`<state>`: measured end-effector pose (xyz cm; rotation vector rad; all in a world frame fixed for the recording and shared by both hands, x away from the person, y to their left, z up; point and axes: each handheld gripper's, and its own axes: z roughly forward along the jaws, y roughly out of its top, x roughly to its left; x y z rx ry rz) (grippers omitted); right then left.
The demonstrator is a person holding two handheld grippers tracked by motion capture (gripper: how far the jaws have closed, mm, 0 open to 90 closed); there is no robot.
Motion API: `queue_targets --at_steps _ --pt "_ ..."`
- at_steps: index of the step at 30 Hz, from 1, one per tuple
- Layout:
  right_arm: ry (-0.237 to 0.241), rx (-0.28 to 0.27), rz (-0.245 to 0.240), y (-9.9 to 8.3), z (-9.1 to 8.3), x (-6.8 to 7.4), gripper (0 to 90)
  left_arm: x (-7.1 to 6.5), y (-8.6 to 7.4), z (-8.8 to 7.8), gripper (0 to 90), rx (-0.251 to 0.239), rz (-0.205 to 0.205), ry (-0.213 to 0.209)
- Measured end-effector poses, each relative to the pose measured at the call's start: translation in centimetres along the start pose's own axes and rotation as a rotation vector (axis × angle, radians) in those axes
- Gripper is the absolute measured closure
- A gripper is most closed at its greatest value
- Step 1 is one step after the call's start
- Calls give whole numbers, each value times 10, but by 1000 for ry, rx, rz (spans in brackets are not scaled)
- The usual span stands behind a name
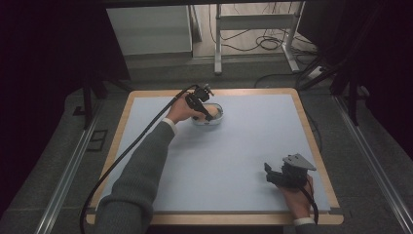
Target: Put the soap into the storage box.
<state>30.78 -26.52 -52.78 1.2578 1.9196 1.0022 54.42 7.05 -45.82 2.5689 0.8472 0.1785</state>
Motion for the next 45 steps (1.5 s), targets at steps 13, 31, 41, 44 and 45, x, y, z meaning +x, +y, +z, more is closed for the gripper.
queue_targets --at_steps 13,31,41,44,45 --pt "-1 0 -2 0 0 0 78 -13 -4 -31 267 -91 -5 14" --pt "-4 0 -5 0 0 1 78 -52 -69 -79 232 -205 -36 27" --pt "-7 -1 -4 0 0 1 78 -76 -133 -89 213 -279 -91 23" --pt "-8 0 -5 0 0 1 78 -81 -148 -89 213 -289 -103 57" --pt "-9 0 -5 0 0 1 78 -82 -153 -89 212 -292 -107 63"
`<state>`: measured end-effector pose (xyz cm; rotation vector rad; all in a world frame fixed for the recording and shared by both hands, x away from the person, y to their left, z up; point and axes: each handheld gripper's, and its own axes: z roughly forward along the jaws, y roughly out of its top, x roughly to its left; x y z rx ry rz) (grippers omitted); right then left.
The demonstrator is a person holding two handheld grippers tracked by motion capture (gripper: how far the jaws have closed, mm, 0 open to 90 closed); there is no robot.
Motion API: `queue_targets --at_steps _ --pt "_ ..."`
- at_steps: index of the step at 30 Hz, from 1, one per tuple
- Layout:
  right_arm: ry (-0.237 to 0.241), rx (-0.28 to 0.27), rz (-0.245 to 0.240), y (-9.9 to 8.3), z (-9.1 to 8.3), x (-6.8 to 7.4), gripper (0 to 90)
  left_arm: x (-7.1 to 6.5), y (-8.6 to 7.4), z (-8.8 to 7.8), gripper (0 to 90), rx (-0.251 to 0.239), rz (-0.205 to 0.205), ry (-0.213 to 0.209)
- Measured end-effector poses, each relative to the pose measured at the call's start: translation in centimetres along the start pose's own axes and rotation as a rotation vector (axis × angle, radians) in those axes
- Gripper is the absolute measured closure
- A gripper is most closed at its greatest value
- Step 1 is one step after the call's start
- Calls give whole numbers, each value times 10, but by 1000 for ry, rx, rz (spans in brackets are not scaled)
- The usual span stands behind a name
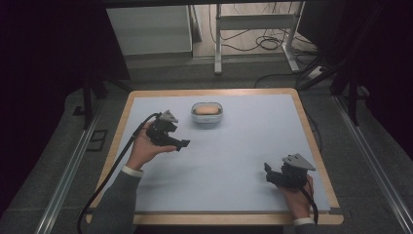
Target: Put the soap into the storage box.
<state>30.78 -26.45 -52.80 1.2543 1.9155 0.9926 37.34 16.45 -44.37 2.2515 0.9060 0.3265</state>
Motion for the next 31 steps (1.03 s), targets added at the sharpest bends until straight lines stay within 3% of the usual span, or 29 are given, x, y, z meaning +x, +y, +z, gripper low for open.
queue_targets --at_steps 6,8,10,11,16,17,22,31 --pt "0 0 0 0 0 0 78 -6 -27 -4 209 -26 -36 -1" --pt "0 0 0 0 0 0 78 -9 -42 -5 206 -31 -63 -8" --pt "0 0 1 0 0 0 78 -10 -46 -4 205 -32 -71 -9" --pt "-1 0 0 0 0 0 78 -12 -57 -4 204 -33 -87 -5" --pt "-3 0 0 0 0 0 78 -11 -75 -4 202 -28 -120 16" --pt "-3 1 1 0 0 0 78 -9 -81 -4 203 -26 -142 11" --pt "-3 0 -1 0 0 0 78 -6 -80 -10 203 -48 -146 25" --pt "2 -12 3 0 -1 0 78 -2 -85 -6 201 -26 -149 27"
